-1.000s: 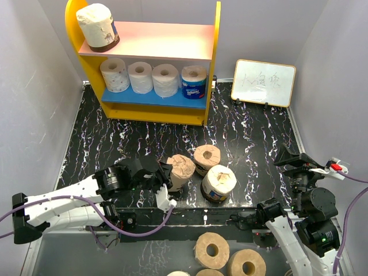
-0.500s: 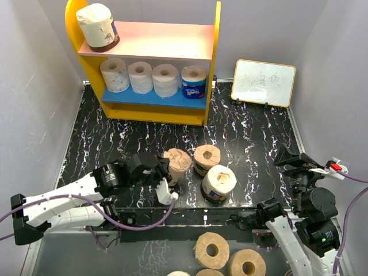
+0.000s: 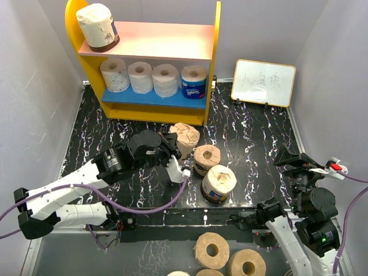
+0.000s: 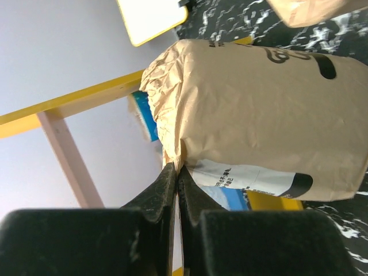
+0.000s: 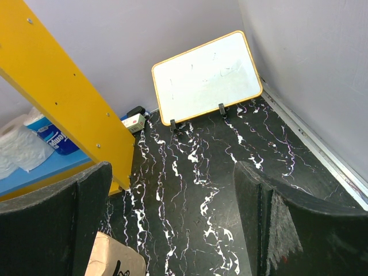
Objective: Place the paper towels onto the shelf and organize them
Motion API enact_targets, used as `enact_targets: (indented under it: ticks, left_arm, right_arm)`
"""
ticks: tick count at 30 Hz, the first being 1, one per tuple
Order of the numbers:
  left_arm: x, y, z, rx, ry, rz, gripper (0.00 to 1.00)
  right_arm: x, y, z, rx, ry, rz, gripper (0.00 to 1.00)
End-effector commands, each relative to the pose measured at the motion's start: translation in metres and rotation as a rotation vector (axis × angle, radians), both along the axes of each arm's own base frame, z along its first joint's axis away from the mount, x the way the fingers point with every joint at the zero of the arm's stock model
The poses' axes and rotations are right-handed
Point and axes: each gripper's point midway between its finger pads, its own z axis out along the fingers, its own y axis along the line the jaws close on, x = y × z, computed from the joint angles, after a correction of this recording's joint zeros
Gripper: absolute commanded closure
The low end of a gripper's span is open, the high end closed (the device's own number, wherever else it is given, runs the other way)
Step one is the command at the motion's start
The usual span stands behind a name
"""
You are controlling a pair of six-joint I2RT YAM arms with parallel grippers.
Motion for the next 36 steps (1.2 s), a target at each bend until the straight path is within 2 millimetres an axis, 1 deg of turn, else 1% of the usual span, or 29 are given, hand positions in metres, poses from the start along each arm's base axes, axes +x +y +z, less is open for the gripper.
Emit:
enact_targets:
  ticks: [1, 6, 12, 15, 16, 19, 23, 26, 28, 30, 32, 36]
  left_arm:
    - [0.021, -0.001, 0.066, -0.104, -0.114, 0.051, 1.00]
    - [0.037, -0.004, 0.104, -0.174, -0.167, 0.066, 1.00]
    - [0.068, -0.001, 0.149, -0.256, -0.250, 0.108, 1.00]
    - [0.076, -0.003, 0.174, -0.282, -0.291, 0.102, 1.00]
    - [0.078, -0.004, 0.185, -0.300, -0.314, 0.097, 1.00]
    - [0.083, -0.006, 0.208, -0.332, -0.361, 0.092, 1.00]
    - [0.094, -0.007, 0.231, -0.383, -0.415, 0.103, 1.00]
    - [0.097, -0.006, 0.250, -0.434, -0.459, 0.103, 1.00]
    - [0.103, -0.009, 0.258, -0.455, -0.477, 0.107, 1.00]
    - [0.107, -0.009, 0.271, -0.484, -0.504, 0.114, 1.00]
    - [0.112, -0.006, 0.285, -0.516, -0.537, 0.130, 1.00]
    - [0.125, -0.001, 0.303, -0.559, -0.582, 0.155, 1.00]
  right_arm:
    - [-0.005, 0.000, 0.012, 0.011, -0.049, 0.011, 0.14]
    - [-0.005, 0.000, 0.012, 0.009, -0.048, 0.014, 0.14]
    - [-0.005, 0.001, 0.012, 0.007, -0.049, 0.016, 0.14]
    - [-0.005, 0.001, 0.012, 0.008, -0.050, 0.018, 0.14]
    - [-0.005, 0.001, 0.012, 0.007, -0.049, 0.020, 0.14]
    - [-0.004, 0.001, 0.012, 0.005, -0.048, 0.020, 0.14]
    - [-0.005, 0.001, 0.012, 0.005, -0.049, 0.018, 0.14]
    - [-0.005, 0.001, 0.012, 0.006, -0.048, 0.019, 0.14]
    - [-0.005, 0.001, 0.012, 0.005, -0.048, 0.020, 0.14]
    - [-0.005, 0.002, 0.012, 0.006, -0.049, 0.022, 0.14]
    - [-0.005, 0.002, 0.012, 0.005, -0.048, 0.021, 0.14]
    - [-0.005, 0.002, 0.012, 0.004, -0.049, 0.024, 0.14]
